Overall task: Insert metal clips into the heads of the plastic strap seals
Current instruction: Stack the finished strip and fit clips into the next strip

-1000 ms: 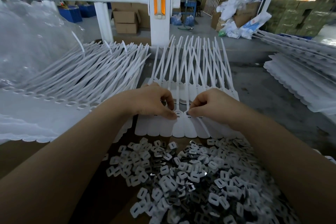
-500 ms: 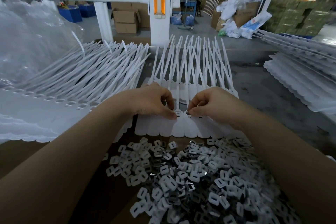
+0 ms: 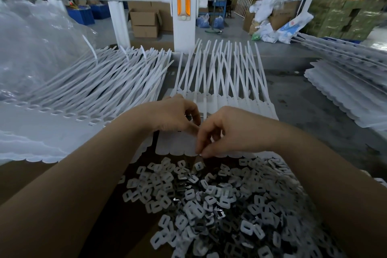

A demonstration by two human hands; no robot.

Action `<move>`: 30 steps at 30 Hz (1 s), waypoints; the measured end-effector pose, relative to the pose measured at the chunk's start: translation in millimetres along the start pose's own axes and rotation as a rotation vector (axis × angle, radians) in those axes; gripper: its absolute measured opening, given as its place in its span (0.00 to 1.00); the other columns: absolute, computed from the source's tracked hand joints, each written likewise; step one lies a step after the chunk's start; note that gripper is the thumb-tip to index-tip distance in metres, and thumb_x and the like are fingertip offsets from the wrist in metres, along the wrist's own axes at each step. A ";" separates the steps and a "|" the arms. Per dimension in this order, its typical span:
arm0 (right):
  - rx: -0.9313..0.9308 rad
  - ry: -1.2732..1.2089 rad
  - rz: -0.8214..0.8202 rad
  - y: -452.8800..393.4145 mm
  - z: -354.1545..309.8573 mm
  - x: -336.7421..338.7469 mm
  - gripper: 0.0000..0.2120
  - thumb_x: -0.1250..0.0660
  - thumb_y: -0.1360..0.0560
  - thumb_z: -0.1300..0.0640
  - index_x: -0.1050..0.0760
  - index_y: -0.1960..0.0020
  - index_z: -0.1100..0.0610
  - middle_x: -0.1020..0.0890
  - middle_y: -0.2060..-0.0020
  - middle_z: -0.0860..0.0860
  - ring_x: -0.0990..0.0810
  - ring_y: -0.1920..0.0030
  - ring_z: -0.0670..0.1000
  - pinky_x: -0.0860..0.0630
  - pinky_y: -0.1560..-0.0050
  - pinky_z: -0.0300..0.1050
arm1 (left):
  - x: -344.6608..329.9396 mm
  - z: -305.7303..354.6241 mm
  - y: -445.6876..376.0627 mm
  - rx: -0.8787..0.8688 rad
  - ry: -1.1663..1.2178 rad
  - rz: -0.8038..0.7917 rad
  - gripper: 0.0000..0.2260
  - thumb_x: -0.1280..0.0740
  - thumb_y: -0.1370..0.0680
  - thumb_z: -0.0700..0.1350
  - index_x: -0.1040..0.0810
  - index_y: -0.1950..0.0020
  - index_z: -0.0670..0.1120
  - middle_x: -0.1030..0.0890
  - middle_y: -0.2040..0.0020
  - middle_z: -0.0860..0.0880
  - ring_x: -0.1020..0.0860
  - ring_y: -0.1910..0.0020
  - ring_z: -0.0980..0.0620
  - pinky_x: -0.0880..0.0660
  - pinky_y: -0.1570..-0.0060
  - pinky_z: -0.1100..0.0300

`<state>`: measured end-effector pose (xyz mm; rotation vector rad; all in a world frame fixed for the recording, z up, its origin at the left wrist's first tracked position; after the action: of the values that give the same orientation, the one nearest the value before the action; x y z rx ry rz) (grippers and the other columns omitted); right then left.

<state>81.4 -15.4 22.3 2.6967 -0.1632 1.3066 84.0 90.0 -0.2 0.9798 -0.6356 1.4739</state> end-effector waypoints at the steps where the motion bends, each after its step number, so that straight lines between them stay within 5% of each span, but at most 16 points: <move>1: 0.014 0.019 -0.021 -1.3 -2.8 -4.5 0.06 0.24 0.29 0.54 0.17 0.55 0.45 0.19 0.62 0.36 0.23 0.63 0.38 0.25 0.58 0.33 | 0.3 -0.7 -0.1 0.003 -0.007 0.004 0.12 0.25 0.30 0.57 0.21 0.49 0.59 0.32 0.49 0.56 0.32 0.50 0.59 0.34 0.57 0.63; 13: 0.046 0.073 -0.083 -2.1 -7.3 -16.0 0.06 0.25 0.28 0.54 0.16 0.52 0.46 0.16 0.57 0.39 0.19 0.55 0.39 0.21 0.49 0.45 | 2.1 -0.8 2.5 0.025 0.013 0.016 0.11 0.25 0.30 0.56 0.21 0.51 0.59 0.32 0.49 0.57 0.31 0.51 0.58 0.35 0.59 0.64; 19: -0.008 -0.034 0.303 0.7 8.4 25.6 0.03 0.25 0.29 0.54 0.15 0.55 0.48 0.16 0.62 0.41 0.20 0.62 0.38 0.26 0.60 0.31 | 11.6 9.2 8.9 0.004 -0.170 0.085 0.11 0.25 0.32 0.58 0.24 0.54 0.63 0.31 0.42 0.53 0.38 0.41 0.54 0.39 0.37 0.46; 23: -0.088 -0.111 0.635 13.9 27.6 52.4 0.04 0.25 0.29 0.55 0.16 0.58 0.47 0.17 0.66 0.41 0.19 0.65 0.39 0.24 0.64 0.34 | 12.4 18.6 12.0 -0.015 0.081 0.039 0.02 0.28 0.26 0.54 0.18 0.56 0.59 0.18 0.55 0.59 0.23 0.56 0.64 0.31 0.56 0.64; 30: -0.077 -0.150 0.729 20.5 29.6 57.8 0.05 0.24 0.30 0.60 0.16 0.60 0.50 0.17 0.67 0.40 0.19 0.66 0.40 0.27 0.68 0.30 | 11.8 17.5 16.6 0.064 0.516 -0.022 0.09 0.32 0.22 0.47 0.14 0.57 0.48 0.16 0.59 0.50 0.28 0.63 0.55 0.35 0.63 0.61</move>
<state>136.6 -42.9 51.2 2.7571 -1.2782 1.1816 72.1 78.8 21.1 0.6105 -0.2031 1.6500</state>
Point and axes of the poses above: each hand's wrist, its own y-axis away from the middle knuckle, its own x-axis out of the back of the hand, z = x × y, the point moved 9 cm from there along -y, towards the middle knuckle
